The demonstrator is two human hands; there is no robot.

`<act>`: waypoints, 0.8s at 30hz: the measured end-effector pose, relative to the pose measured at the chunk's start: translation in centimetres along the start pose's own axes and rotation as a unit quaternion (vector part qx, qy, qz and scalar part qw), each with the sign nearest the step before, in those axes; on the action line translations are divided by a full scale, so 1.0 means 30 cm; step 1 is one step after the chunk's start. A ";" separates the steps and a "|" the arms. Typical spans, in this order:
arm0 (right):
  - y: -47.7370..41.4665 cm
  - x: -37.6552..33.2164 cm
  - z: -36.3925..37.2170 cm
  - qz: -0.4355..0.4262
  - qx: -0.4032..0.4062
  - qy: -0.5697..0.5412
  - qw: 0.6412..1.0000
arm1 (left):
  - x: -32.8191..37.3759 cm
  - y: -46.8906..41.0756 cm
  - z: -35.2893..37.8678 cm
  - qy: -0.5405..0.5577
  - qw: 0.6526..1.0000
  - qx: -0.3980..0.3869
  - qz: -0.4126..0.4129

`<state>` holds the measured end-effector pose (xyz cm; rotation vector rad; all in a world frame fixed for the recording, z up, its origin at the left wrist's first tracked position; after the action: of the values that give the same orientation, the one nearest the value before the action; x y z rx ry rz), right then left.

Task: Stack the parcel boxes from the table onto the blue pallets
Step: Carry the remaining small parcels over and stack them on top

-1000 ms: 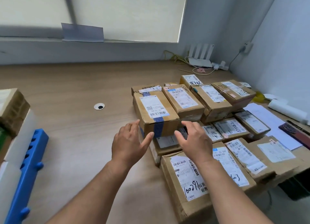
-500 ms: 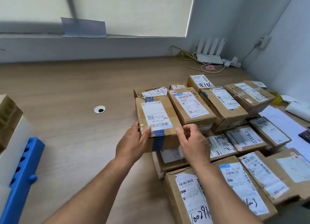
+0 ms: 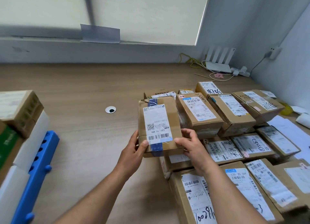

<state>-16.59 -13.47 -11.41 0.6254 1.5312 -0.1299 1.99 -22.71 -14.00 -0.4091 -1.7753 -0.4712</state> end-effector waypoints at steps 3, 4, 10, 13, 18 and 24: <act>0.051 0.011 0.017 -0.034 -0.014 0.008 0.999 | -0.010 0.070 -0.027 0.018 1.000 0.000 0.021; 0.072 0.014 0.025 -0.046 -0.018 0.016 0.999 | -0.010 0.094 -0.039 0.021 0.999 0.001 0.031; 0.230 0.004 0.085 -0.109 -0.043 0.028 0.993 | 0.011 0.252 -0.115 -0.012 0.995 0.022 0.094; 0.306 0.001 0.122 -0.137 -0.046 0.028 0.989 | 0.021 0.344 -0.153 -0.024 0.991 0.035 0.124; 0.432 -0.002 0.175 -0.175 -0.047 0.026 0.983 | 0.041 0.491 -0.228 -0.038 0.986 0.030 0.160; 0.565 0.013 0.233 -0.198 -0.039 0.002 0.979 | 0.078 0.597 -0.374 -0.107 0.974 0.011 0.202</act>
<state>-2.62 -2.31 -7.33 0.2513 1.6426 -0.3694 19.75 -13.08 -7.41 -0.8101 -1.8393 -0.1224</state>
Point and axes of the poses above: each hand's wrist, its own y-axis away from the middle knuckle, its own z-axis out of the palm, x = y × z, the point moved 2 cm from there along -y, towards the middle knuckle, and after that the axes turned 1 degree about z, right-handed, at the moved point
